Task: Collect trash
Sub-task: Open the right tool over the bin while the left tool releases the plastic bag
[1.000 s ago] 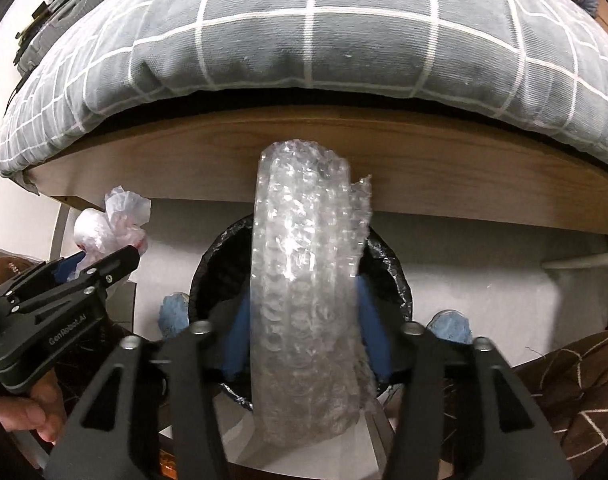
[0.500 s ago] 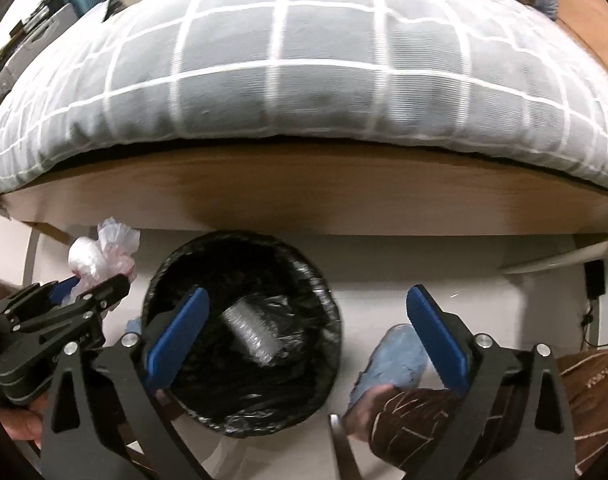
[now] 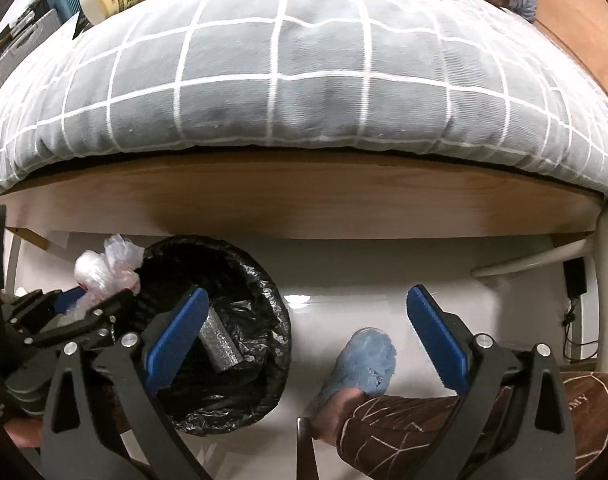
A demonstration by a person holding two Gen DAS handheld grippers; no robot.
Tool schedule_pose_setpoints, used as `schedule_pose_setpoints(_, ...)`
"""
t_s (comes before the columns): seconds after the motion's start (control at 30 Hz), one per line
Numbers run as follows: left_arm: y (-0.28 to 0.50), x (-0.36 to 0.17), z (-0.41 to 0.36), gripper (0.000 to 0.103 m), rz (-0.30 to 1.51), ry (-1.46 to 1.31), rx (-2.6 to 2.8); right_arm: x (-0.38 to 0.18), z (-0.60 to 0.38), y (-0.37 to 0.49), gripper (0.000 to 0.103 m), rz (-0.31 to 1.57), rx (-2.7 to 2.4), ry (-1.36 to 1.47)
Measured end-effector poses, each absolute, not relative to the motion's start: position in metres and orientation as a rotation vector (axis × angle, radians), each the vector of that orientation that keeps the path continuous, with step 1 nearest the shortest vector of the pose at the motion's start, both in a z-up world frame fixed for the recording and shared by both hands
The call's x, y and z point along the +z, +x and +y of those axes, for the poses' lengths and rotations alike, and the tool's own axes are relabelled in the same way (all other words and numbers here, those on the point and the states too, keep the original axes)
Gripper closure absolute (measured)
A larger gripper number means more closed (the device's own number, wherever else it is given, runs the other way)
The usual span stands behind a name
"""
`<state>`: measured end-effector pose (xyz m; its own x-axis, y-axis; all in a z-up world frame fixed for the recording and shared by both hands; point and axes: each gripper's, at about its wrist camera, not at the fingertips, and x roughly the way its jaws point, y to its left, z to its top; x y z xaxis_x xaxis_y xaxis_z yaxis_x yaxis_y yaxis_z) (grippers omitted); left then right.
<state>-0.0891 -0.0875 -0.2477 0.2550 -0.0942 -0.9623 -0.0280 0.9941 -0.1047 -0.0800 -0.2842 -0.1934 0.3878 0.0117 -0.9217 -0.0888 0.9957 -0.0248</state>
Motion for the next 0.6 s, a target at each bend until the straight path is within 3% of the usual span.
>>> schedule_pose_setpoints(0.33, -0.091, -0.253, -0.101, 0.055, 1.304, -0.084, -0.055, -0.195, -0.292, -0.080, 0.008, 1.167, 0.041, -0.043)
schedule_pose_setpoints(0.4, -0.092, -0.250, -0.101, 0.049, 1.294, -0.072, -0.043, -0.194, -0.292, -0.079, 0.008, 1.162, 0.042, -0.036)
schedule_pose_setpoints(0.47, -0.093, -0.248, -0.101, 0.034, 1.280, -0.065, -0.031, -0.193, -0.293, -0.079, 0.008, 1.159, 0.043, -0.035)
schedule_pose_setpoints(0.6, -0.092, -0.245, -0.101, 0.024, 1.272, -0.075, -0.023, -0.197, -0.292, -0.078, 0.008, 1.170, 0.040, -0.044)
